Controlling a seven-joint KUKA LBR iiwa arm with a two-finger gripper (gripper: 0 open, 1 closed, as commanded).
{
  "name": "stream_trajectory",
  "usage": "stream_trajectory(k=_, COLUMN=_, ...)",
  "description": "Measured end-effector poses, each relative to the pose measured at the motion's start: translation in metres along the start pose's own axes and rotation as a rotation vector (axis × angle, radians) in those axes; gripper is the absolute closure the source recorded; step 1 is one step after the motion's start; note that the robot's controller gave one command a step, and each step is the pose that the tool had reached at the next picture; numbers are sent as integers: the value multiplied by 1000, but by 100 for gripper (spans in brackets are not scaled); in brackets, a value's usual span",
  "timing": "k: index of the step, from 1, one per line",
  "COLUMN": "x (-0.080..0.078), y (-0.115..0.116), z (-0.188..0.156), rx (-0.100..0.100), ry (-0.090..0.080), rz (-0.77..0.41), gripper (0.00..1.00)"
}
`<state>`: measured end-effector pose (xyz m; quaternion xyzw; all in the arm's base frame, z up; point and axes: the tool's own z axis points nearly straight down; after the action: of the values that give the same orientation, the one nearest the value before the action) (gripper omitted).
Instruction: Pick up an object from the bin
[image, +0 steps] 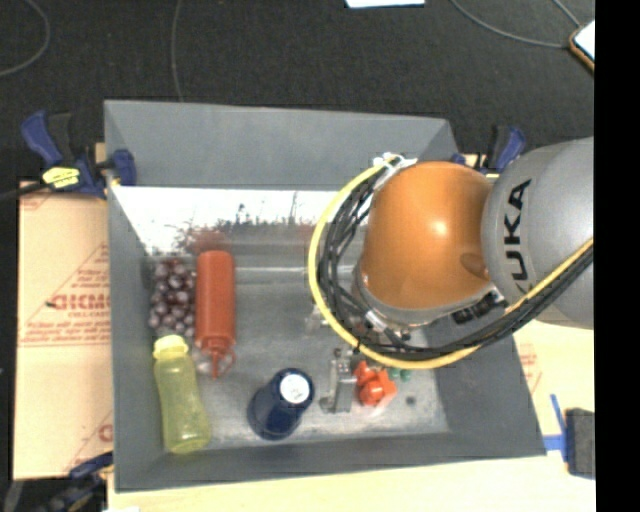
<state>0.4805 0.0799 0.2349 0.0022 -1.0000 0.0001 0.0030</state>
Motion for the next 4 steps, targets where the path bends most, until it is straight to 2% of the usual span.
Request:
stream_trajectory(k=1, x=-2, y=-1, z=-4, rx=-1, ry=-9, rz=5, gripper=0)
stream_trajectory(k=2, x=-17, y=14, z=95, rx=1, ry=-10, rz=-309, gripper=0)
stream_trajectory(k=3, x=-14, y=33, z=74, rx=2, ry=-15, rz=-362, gripper=0)
stream_trajectory(k=4, x=-24, y=42, z=101, rx=1, ry=-5, rz=-599, gripper=0)
